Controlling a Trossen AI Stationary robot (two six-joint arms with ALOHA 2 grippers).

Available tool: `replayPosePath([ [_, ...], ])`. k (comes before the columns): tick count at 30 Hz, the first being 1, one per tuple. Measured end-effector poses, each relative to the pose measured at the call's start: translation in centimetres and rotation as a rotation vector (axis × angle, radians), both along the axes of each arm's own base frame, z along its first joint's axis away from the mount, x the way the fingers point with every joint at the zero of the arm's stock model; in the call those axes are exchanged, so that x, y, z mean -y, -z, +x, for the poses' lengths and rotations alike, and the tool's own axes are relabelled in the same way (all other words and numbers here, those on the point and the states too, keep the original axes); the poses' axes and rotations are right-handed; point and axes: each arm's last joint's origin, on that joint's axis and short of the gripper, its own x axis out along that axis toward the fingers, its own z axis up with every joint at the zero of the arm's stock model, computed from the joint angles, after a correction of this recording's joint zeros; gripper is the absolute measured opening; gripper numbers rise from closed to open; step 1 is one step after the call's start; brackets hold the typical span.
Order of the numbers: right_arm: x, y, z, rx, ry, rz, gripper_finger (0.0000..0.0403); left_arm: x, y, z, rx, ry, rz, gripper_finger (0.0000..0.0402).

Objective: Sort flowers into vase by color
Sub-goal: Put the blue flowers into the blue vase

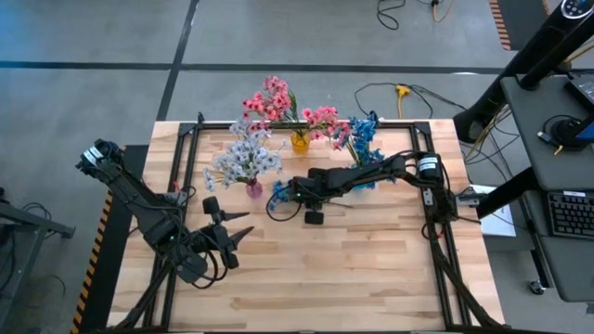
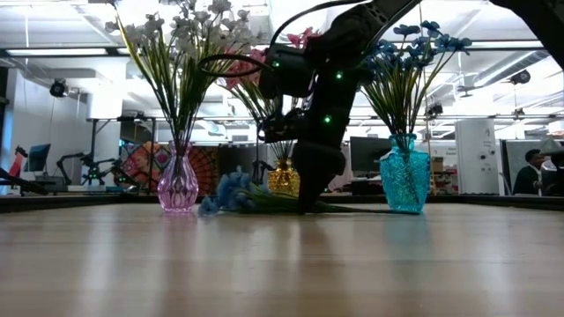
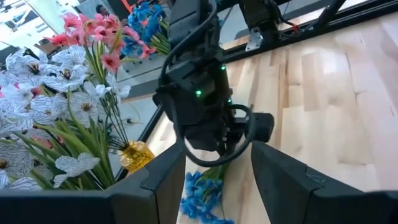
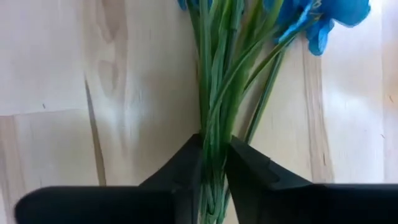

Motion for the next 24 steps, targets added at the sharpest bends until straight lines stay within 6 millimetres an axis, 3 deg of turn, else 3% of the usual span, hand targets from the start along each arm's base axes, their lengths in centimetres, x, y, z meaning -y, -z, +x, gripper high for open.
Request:
replayPosePath([
  [6,-2.4,-2.0,-0.9,0.016,-0.016,-0.002,0.0033,0.0,0.0,0.0,0.004,-0.001,-0.003,0.0167],
  [15,-6.6,-6.2,-5.1,0.175,0.036,0.002,0.0029,0.0,0.0,0.0,0.006,-0.001,-0.002,0.0167],
  [19,-8.3,-7.7,-7.4,0.381,0.054,-0.013,0.0029,0.1,-0.1,0.1,0.01,-0.001,-0.003,0.0167],
  [24,-9.4,-9.9,-9.6,0.826,0.042,0.039,0.0028,-0.1,-0.3,0.2,0.048,-0.05,0.019,0.0167],
])
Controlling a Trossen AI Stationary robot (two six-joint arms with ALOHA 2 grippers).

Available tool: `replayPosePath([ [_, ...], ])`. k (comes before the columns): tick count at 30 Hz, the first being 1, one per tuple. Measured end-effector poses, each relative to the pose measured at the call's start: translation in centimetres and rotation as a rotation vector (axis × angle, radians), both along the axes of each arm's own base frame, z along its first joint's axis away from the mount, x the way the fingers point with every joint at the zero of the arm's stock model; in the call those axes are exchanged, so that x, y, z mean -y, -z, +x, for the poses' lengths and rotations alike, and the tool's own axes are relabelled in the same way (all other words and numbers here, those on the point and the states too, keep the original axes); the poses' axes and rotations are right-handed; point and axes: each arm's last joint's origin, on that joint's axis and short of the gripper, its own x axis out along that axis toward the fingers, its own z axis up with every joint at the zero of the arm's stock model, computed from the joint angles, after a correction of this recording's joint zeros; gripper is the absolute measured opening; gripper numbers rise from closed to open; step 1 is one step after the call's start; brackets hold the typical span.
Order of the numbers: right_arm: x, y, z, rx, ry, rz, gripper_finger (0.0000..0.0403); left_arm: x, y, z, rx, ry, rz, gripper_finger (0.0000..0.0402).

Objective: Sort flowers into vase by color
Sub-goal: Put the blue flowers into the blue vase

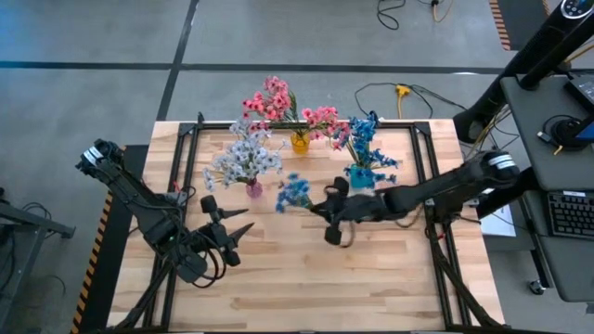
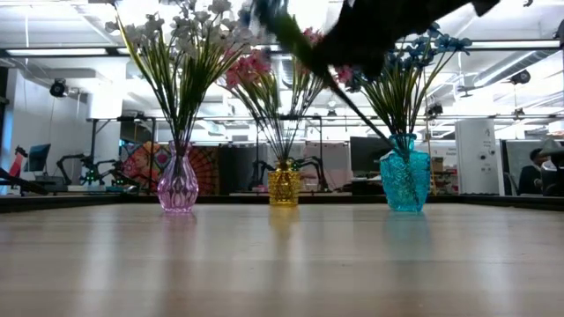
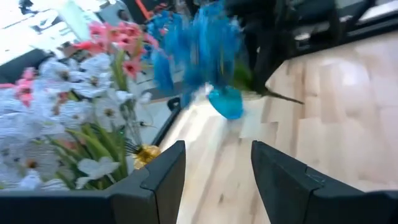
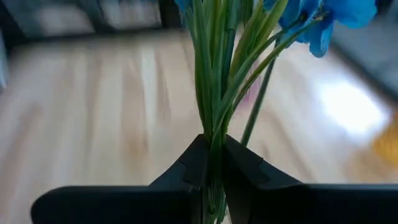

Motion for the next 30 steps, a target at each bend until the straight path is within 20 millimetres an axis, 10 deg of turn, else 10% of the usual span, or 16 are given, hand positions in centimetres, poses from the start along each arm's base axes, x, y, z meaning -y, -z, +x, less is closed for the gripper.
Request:
replayPosePath([
  [7,-1.4,-1.8,-2.6,0.318,0.021,-0.135,0.0028,0.0,-0.1,0.0,0.008,-0.013,0.012,0.0167],
  [15,-3.3,-3.0,-4.2,0.29,0.368,-0.454,0.0028,-0.1,-0.2,0.0,0.021,-0.033,0.031,0.0167],
  [30,1.4,-3.3,-4.3,0.307,0.566,-0.601,0.0028,-0.1,-0.2,0.0,0.024,-0.037,0.034,0.0167],
])
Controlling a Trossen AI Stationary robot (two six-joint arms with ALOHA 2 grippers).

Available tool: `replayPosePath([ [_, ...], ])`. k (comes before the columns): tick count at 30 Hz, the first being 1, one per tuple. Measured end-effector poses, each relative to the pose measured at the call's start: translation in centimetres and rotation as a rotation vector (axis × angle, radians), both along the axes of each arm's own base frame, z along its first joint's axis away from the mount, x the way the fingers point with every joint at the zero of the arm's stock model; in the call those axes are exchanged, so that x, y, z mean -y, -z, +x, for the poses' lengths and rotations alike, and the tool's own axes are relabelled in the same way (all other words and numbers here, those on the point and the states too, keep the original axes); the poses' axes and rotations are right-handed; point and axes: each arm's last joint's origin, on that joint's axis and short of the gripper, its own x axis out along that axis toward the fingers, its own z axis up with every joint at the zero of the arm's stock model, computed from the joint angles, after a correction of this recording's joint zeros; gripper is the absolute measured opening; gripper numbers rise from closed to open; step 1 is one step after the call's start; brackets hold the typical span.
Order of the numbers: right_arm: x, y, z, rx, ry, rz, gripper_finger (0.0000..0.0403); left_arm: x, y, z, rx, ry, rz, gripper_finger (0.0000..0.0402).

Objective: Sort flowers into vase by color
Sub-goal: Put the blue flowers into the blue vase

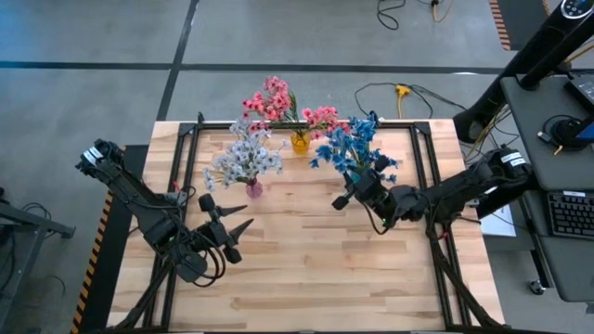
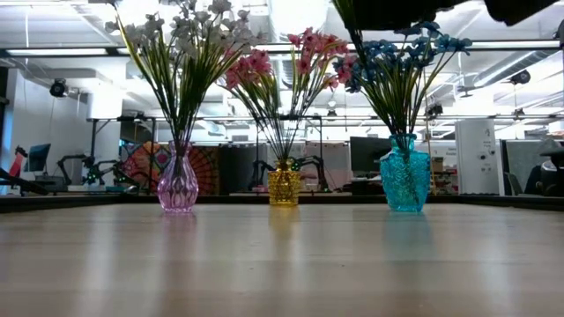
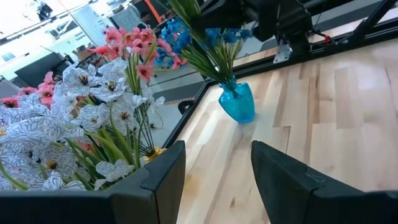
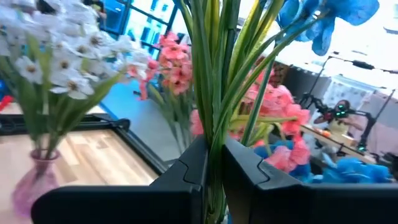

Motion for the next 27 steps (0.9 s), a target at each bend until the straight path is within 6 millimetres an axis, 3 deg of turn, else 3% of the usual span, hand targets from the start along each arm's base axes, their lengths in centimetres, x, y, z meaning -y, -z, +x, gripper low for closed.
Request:
replayPosePath([
  [14,1.3,-0.5,-1.2,-0.099,0.064,-0.117,0.0028,0.0,0.0,0.0,-0.009,0.004,0.014,0.0167],
  [27,2.8,1.0,-1.3,-0.11,0.077,-0.088,0.0028,0.0,0.0,0.0,-0.01,0.005,0.016,0.0167],
])
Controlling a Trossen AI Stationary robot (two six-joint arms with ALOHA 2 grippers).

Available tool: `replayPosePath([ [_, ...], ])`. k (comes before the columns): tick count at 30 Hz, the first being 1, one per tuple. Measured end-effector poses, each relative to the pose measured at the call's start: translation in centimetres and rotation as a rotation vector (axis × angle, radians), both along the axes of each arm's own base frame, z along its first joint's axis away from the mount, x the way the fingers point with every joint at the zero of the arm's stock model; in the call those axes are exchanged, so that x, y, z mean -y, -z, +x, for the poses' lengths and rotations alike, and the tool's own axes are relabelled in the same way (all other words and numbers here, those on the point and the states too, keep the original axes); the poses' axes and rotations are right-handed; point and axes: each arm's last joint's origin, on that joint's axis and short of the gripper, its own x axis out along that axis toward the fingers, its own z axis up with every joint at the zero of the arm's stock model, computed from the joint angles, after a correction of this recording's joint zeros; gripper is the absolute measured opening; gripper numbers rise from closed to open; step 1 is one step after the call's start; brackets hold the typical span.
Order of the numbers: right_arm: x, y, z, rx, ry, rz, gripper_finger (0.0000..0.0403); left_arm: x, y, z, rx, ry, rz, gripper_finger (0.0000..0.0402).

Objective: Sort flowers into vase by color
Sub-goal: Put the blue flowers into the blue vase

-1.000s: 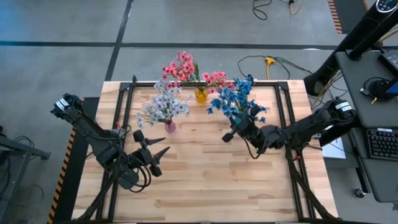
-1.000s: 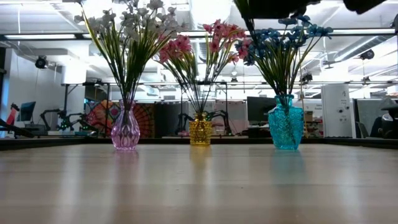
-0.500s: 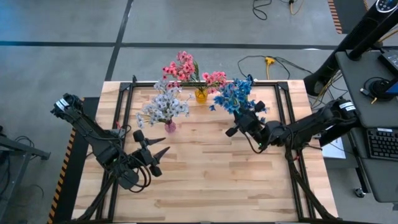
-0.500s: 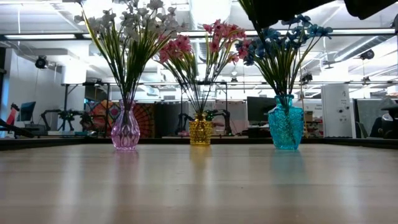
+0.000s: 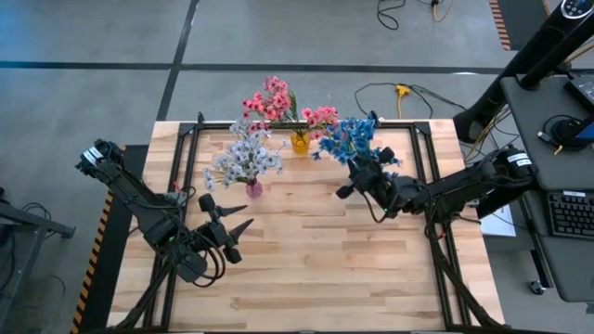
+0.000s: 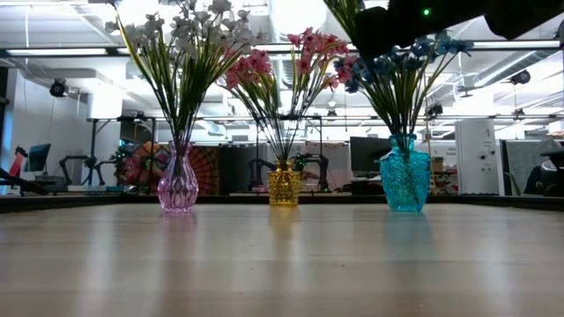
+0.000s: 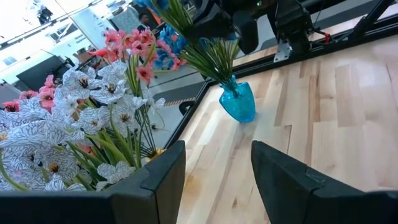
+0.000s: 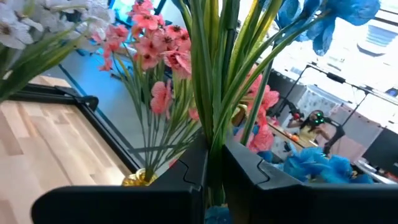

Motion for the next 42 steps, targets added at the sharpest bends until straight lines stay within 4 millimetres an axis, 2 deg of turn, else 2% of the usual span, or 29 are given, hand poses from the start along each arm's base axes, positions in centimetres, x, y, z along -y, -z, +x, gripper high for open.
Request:
replayPosePath([
  [13,0.5,1.1,-0.3,0.001,0.01,0.022,0.0028,0.0,0.0,0.0,-0.002,0.001,0.002,0.0167],
  [34,0.6,1.6,-0.3,-0.032,0.02,0.031,0.0028,0.1,-0.1,0.1,0.005,0.015,-0.024,0.0167],
  [38,0.6,1.6,-0.3,-0.036,0.021,0.028,0.0028,0.5,-0.3,0.9,0.021,0.063,-0.082,0.0167],
  [42,0.6,1.6,-0.3,-0.036,0.022,0.027,0.0028,0.7,-0.7,3.2,0.05,0.117,-0.092,0.0167],
])
